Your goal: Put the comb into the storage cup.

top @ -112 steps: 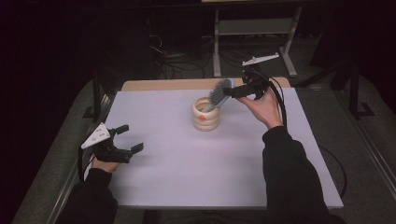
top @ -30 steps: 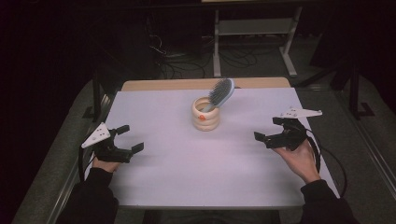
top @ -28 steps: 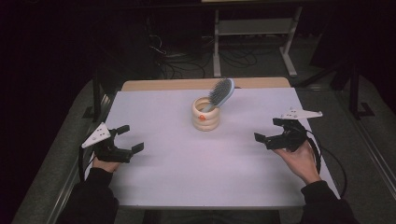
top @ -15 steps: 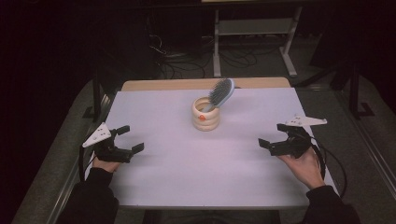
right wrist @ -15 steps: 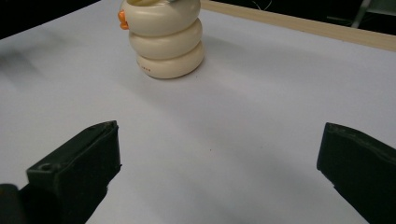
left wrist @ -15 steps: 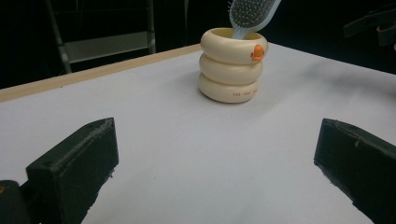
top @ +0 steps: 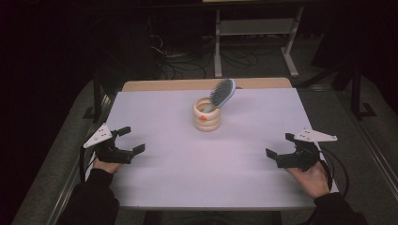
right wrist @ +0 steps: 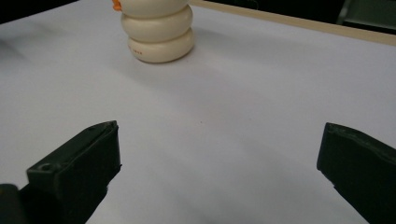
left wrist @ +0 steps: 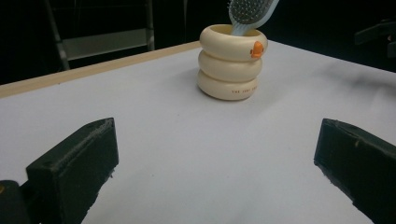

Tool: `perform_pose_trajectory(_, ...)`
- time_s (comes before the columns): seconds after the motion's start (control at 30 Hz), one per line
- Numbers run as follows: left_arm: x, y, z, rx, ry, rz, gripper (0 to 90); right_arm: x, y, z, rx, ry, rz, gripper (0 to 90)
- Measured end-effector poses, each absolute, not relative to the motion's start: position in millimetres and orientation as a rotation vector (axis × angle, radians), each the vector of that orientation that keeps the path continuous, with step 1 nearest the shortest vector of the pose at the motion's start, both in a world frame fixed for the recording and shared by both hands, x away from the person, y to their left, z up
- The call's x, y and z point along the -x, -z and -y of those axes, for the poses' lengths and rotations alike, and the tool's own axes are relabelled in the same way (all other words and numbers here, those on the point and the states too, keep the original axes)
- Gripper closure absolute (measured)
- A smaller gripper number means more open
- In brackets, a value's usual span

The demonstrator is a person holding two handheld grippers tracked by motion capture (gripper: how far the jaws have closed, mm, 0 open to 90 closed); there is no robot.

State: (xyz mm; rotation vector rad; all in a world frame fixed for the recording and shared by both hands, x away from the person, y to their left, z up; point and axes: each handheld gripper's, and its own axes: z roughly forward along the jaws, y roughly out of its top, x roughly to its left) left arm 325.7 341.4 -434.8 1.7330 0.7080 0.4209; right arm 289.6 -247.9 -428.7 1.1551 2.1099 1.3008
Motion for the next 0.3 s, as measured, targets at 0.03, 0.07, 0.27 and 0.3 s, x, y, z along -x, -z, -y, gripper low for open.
perform_pose_trajectory(0.03,-325.9,435.2,-341.0,-1.736,-0.417,-0.710,0.0,-288.8,431.7,248.8,-1.165,-1.300,-2.117,0.0)
perform_pose_trajectory(0.07,-325.8,435.2,-340.8,-1.738,-0.417,-0.710,0.0,-288.8,433.3,249.1,-1.173,-1.297,-2.125,0.0)
perform_pose_trajectory(0.27,-325.6,434.7,-341.3,-1.733,-0.416,-0.704,0.0,-286.5,431.3,248.4,-1.146,-1.328,-2.113,0.0)
perform_pose_trajectory(0.3,-325.6,434.7,-341.3,-1.733,-0.416,-0.704,0.0,-286.7,432.0,248.9,-1.150,-1.336,-2.116,0.0)
